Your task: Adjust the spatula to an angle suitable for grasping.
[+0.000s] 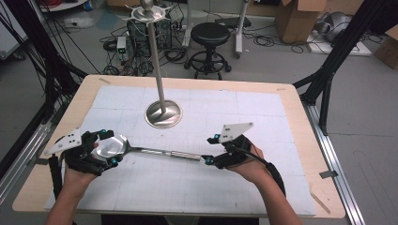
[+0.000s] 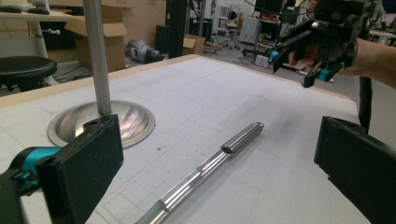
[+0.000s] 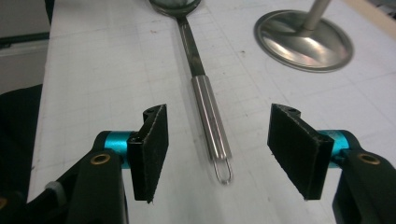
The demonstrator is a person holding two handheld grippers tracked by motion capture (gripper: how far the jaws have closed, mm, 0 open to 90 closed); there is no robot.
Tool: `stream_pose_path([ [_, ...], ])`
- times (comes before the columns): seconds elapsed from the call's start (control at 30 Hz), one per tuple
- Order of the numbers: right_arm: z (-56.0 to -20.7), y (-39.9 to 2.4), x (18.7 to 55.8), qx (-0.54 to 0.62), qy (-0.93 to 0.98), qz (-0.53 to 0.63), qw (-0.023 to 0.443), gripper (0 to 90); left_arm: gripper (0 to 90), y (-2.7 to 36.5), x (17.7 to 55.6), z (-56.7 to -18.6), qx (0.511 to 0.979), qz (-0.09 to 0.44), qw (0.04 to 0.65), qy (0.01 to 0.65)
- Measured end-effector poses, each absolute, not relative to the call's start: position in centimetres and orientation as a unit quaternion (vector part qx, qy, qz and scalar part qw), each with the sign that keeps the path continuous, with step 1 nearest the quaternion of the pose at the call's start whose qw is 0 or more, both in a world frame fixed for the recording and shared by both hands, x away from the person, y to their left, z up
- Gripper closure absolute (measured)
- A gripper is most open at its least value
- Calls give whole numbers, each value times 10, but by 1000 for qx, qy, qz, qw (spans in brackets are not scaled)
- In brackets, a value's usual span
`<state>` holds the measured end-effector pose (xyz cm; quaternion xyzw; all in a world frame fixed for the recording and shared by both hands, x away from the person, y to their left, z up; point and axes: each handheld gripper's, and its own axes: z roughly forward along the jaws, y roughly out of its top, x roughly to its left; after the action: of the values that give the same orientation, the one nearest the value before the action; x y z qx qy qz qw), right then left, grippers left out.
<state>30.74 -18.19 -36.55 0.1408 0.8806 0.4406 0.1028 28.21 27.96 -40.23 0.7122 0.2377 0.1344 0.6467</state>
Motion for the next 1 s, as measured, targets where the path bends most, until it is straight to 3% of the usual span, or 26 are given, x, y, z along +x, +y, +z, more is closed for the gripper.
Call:
stream_pose_path([
  [0.4, -377, -254, 275, 211, 815, 525, 121, 301, 17, 279, 283, -403, 714, 135, 645, 236],
  [1.0, -381, -281, 279, 261, 769, 567, 136, 209, 17, 273, 285, -407, 717, 119, 646, 233],
])
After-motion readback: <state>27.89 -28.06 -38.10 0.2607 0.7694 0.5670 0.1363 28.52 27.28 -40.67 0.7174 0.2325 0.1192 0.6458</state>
